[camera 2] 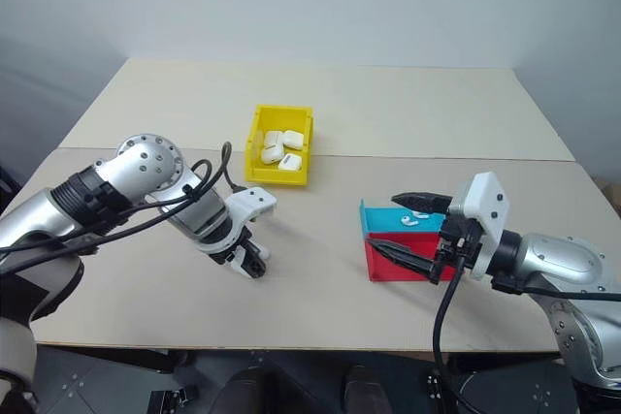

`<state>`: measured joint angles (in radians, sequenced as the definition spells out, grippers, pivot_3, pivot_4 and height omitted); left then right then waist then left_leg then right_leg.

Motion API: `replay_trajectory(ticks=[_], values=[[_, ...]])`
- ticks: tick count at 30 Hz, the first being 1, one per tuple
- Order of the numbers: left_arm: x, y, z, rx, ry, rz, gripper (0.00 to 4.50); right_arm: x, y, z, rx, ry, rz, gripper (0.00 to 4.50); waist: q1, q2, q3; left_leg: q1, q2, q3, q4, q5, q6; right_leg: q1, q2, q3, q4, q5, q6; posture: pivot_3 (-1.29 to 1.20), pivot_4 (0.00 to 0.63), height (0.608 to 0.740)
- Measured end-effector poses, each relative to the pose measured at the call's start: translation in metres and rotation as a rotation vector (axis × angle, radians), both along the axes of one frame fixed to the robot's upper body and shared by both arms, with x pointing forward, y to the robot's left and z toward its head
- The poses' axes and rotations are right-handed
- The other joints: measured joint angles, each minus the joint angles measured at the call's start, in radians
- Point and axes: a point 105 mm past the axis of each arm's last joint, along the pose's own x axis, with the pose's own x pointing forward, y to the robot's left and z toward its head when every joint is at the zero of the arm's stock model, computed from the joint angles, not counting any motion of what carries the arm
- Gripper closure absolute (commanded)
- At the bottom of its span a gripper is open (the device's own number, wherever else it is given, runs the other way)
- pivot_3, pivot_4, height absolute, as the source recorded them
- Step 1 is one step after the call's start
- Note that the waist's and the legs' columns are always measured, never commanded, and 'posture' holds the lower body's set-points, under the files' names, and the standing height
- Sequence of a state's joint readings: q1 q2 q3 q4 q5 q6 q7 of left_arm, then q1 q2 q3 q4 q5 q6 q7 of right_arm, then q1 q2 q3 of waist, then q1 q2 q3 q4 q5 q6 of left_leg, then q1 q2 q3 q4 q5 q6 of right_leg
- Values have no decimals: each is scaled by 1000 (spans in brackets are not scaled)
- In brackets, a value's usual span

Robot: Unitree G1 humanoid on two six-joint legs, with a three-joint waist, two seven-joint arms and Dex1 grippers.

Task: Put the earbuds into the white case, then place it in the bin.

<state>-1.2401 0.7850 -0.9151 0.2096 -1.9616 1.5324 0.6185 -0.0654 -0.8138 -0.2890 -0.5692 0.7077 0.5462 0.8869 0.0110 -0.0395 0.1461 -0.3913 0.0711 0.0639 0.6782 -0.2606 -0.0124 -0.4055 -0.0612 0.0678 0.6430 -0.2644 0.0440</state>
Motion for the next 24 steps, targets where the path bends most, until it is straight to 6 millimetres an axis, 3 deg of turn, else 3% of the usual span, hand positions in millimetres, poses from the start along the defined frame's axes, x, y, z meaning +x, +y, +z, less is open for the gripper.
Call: replay_trajectory(ticks=[4,7,11,18,22,24], values=[[0,1,-3,7,14,8,22,0,1,0,-2,-10,-1,2,0,0,0,0,0,0,0,0,0,0,0,0,0,0,0,0,150,740],[2,1,-4,22,-1,16,601,0,1,0,-3,-14,-2,0,0,0,0,1,0,0,0,0,0,1,0,0,0,0,0,0,150,740],[8,0,-7,24,-38,55,1706,-1,2,-1,-10,-15,-1,0,7,1,0,3,-1,0,0,0,0,3,-1,0,1,0,0,0,150,740],[10,-2,-8,1,-69,85,1705,-1,2,-1,-11,-13,0,0,17,1,0,7,-2,-1,1,1,-1,8,-2,0,1,1,2,0,150,740],[6,6,-8,-22,-110,98,1705,-1,2,0,-10,-17,2,0,9,1,0,7,-2,-1,0,1,-2,8,-2,0,1,1,2,0,150,740],[1,19,-5,-16,-130,97,1705,-1,2,1,-9,-20,3,0,-1,0,0,3,-2,-1,0,1,-2,3,-2,0,1,1,2,0,150,740]])
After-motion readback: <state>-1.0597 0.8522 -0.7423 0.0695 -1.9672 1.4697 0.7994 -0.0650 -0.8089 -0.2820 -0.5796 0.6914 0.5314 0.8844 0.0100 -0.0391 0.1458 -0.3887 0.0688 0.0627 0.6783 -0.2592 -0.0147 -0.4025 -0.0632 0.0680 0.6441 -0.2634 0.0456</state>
